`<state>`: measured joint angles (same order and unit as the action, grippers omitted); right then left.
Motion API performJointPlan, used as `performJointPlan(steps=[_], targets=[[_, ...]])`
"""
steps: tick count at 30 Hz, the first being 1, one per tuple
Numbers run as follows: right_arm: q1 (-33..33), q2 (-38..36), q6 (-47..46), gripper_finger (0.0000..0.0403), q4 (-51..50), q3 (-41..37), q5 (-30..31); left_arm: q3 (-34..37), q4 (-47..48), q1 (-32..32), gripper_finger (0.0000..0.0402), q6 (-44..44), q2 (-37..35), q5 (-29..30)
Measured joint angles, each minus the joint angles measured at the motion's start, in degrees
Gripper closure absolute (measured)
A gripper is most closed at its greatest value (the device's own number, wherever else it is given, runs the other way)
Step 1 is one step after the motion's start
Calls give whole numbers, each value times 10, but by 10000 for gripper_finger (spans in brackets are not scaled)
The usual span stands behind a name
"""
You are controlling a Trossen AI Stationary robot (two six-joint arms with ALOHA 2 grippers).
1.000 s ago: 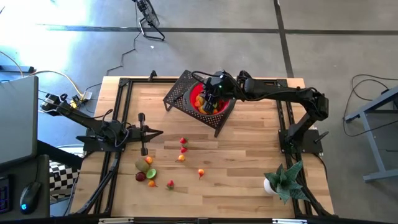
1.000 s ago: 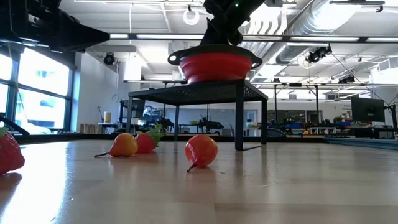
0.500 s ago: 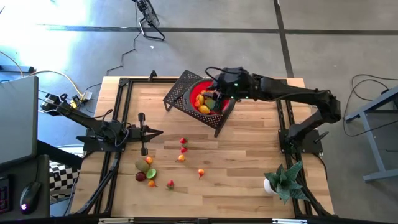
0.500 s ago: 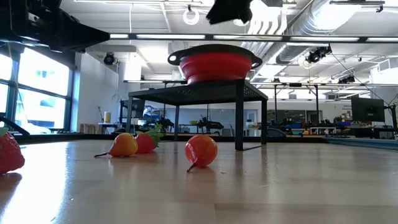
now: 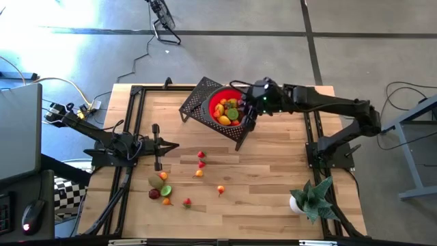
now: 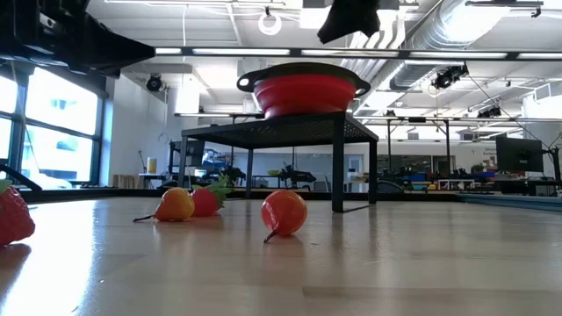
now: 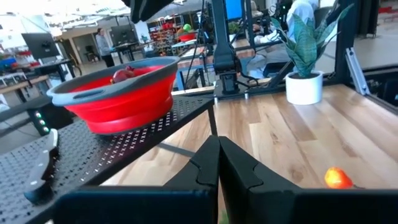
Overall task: Pick & Place Fruit
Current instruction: Put the strawberry into the strainer bowl on the shelf
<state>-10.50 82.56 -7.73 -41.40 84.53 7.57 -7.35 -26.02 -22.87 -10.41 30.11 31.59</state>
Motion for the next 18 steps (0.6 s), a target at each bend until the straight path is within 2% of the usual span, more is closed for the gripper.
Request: performJointPlan(steps=[2, 7, 12, 18], targets=[[13, 0, 5, 347, 34, -24, 12, 0, 0, 0, 402, 16, 0, 0], [43, -6, 21, 393, 91, -67, -2, 0, 7, 0, 402, 55, 0, -1], [62, -15, 20, 395, 156, -105, 0, 0, 7, 0, 402, 85, 0, -1], [78, -58, 15, 395, 218, -162, 2, 0, 21, 0, 402, 109, 0, -4]])
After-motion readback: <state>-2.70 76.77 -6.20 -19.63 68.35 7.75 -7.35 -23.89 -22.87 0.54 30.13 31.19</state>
